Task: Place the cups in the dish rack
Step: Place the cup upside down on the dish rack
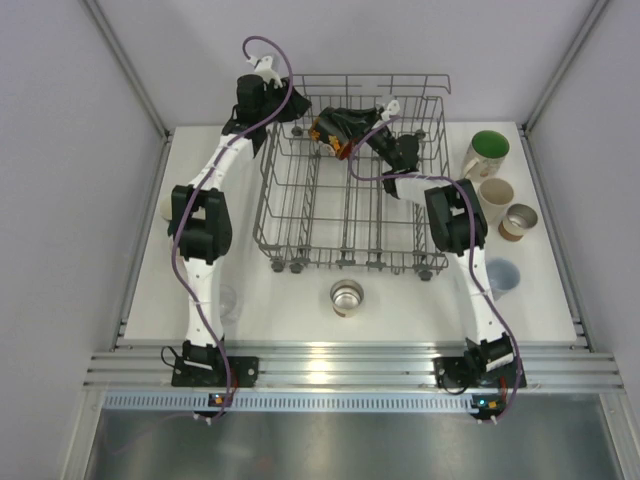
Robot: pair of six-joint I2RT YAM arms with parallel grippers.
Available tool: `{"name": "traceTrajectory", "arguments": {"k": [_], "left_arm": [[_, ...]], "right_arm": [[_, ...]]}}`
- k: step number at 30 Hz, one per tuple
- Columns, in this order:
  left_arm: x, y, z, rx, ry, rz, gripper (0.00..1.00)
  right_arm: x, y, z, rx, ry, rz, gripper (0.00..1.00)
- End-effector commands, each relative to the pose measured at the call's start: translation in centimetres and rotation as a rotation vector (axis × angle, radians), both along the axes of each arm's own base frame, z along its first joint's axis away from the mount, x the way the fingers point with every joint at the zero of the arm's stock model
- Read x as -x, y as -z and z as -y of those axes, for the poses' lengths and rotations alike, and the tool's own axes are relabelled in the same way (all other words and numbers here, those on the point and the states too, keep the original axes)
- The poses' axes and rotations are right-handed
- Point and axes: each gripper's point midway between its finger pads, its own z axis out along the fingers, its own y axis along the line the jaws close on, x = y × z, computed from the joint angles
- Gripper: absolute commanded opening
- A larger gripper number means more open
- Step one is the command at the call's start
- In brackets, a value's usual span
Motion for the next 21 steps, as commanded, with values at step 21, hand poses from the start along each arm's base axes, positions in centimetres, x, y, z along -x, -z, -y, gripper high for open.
{"name": "traceTrajectory", "arguments": {"k": [21], "left_arm": [[3.6, -0.3, 5.7, 0.048, 0.247, -0.008, 0.41]], "right_arm": [[9.3, -4.7, 2.6, -0.02, -0.017, 0.202, 0.18]]}}
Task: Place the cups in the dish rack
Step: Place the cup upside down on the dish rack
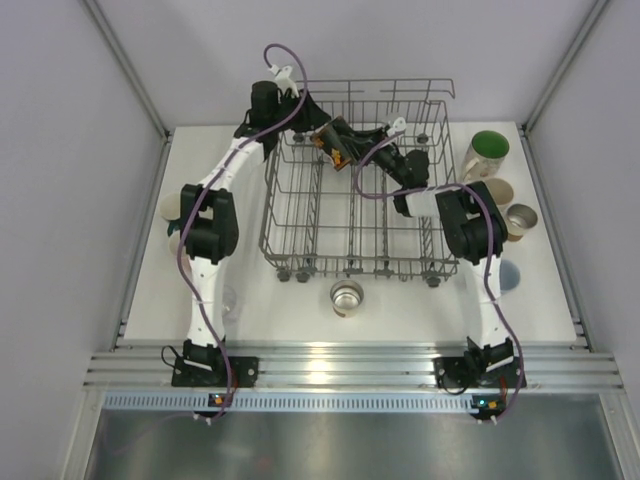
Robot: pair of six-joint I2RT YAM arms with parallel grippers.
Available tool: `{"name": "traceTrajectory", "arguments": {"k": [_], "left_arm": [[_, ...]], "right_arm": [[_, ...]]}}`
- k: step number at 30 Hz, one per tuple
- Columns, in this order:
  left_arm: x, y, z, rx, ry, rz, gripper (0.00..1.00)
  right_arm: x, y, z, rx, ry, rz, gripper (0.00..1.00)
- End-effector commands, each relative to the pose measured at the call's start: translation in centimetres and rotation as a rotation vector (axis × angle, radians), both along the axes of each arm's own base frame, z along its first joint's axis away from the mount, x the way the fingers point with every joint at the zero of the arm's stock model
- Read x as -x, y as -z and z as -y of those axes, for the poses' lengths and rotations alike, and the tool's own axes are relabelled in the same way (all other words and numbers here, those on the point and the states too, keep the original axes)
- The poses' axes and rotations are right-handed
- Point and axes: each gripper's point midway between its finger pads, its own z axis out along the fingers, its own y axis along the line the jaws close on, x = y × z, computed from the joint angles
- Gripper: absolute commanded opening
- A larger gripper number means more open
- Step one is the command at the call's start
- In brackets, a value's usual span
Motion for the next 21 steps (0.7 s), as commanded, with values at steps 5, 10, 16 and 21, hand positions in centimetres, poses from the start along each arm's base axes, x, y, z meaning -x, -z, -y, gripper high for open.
{"name": "traceTrajectory", "arguments": {"k": [5, 10, 16, 21], "left_arm": [[2.1, -3.9, 1.7, 0.013, 0.109, 0.121, 0.41], [2.9, -5.1, 1.7, 0.014, 0.135, 0.146, 0.4], [4.2, -6.3, 2.8, 0.042, 0.204, 0.171, 0.4], [5.2, -6.9, 3.6, 0.053, 0.244, 0.176, 0.39]], "right_arm": [[4.4, -7.1, 0.7, -0.089, -0.024, 0.289, 0.28], [3.4, -8.2, 1.2, -0.099, 0.024, 0.262, 0.34], [3.9, -8.3, 1.9, -0.101, 0.052, 0.245, 0.39], [4.3, -9.3, 3.2, -0.127, 0.086, 0.255, 0.41]]}}
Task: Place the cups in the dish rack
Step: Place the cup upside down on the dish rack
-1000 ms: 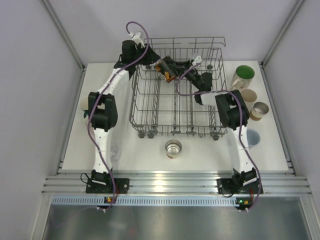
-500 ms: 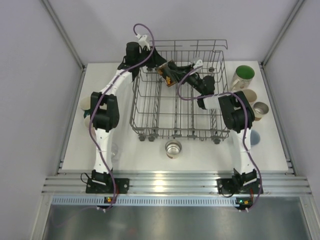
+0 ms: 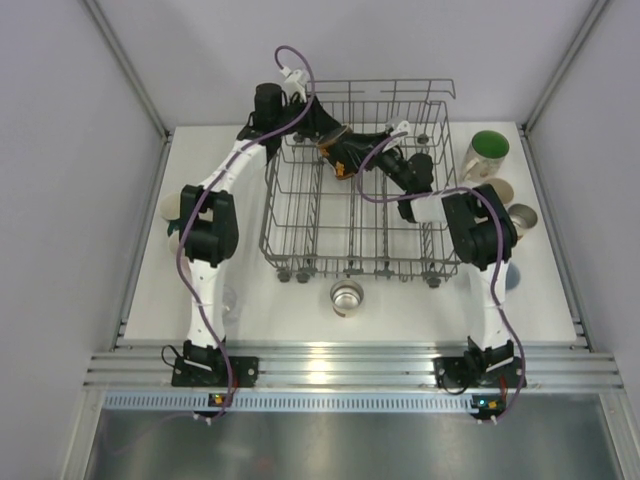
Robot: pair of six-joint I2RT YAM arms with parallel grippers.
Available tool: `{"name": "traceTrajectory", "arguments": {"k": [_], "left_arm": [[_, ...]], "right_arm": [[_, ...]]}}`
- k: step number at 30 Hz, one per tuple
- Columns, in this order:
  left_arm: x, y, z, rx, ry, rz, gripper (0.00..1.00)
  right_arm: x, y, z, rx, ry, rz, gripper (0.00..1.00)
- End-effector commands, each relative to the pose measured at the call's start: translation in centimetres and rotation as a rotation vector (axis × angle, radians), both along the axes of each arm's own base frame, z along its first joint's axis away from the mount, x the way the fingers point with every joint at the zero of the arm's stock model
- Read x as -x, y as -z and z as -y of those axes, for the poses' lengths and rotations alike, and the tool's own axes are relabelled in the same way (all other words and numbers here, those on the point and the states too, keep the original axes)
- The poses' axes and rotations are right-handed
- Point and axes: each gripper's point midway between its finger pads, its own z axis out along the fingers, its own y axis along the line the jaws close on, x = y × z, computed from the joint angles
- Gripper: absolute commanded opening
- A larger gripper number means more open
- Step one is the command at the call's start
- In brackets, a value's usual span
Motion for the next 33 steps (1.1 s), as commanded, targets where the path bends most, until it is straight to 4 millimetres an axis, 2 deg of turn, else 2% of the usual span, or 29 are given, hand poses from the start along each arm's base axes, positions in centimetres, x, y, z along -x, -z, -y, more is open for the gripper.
{"name": "traceTrajectory", "arguments": {"k": [1, 9, 15, 16, 18, 19, 20, 21, 22, 24, 26, 27, 28, 30, 31, 33], "left_arm": [[1.9, -6.6, 0.9, 0.049, 0.064, 0.151, 0.4], [2.8, -8.0, 1.4, 0.076, 0.08, 0.152, 0.39], [2.4, -8.6, 0.2, 0.066, -0.019, 0.146, 0.39], [2.1, -9.0, -0.4, 0.061, -0.066, 0.146, 0.39], [1.8, -8.6, -1.4, 0.029, -0.128, 0.112, 0.4], [1.7, -8.3, -1.8, 0.014, -0.152, 0.102, 0.4], [1.4, -9.1, -2.9, -0.009, -0.22, 0.114, 0.4], [1.8, -7.7, -3.6, -0.05, -0.249, 0.059, 0.4], [1.8, -7.7, -4.4, -0.074, -0.286, 0.05, 0.4], [2.1, -7.5, -6.7, -0.15, -0.396, 0.031, 0.4], [3.2, -5.6, -8.6, -0.245, -0.46, -0.039, 0.4], [3.6, -6.1, -10.1, -0.281, -0.531, -0.037, 0.4], [4.6, -4.5, -11.1, -0.335, -0.549, -0.086, 0.4], [5.7, -4.9, -13.1, -0.388, -0.61, -0.08, 0.45], [6.4, -3.9, -14.0, -0.429, -0.637, -0.103, 0.47], [7.5, -4.1, -14.8, -0.466, -0.642, -0.1, 0.52]], "right_arm": [[3.0, -10.1, 2.0, -0.144, 0.042, 0.321, 0.41], [2.6, -12.1, 3.9, -0.25, 0.105, 0.243, 0.43], [1.6, -12.0, 5.3, -0.323, 0.135, 0.126, 0.36], [1.4, -12.4, 5.5, -0.322, 0.143, 0.098, 0.34], [-0.4, -9.5, 5.1, -0.244, 0.173, -0.08, 0.32], [-1.3, -10.4, 5.0, -0.219, 0.19, -0.114, 0.32], [-1.9, -10.8, 5.0, -0.182, 0.21, -0.159, 0.31], [-3.2, -9.4, 4.8, -0.075, 0.247, -0.296, 0.32], [-3.5, -9.2, 4.8, -0.031, 0.261, -0.336, 0.32], [-3.9, -7.6, 4.5, 0.078, 0.265, -0.412, 0.33], [-3.5, -6.7, 4.4, 0.169, 0.265, -0.499, 0.34], [-3.1, -6.6, 4.4, 0.215, 0.258, -0.494, 0.35], [-2.2, -5.6, 4.1, 0.264, 0.234, -0.536, 0.37], [-0.9, -5.1, 3.6, 0.335, 0.197, -0.533, 0.4], [0.3, -4.8, 3.2, 0.368, 0.155, -0.546, 0.44], [1.7, -4.1, 2.2, 0.431, 0.106, -0.535, 0.48]]}}
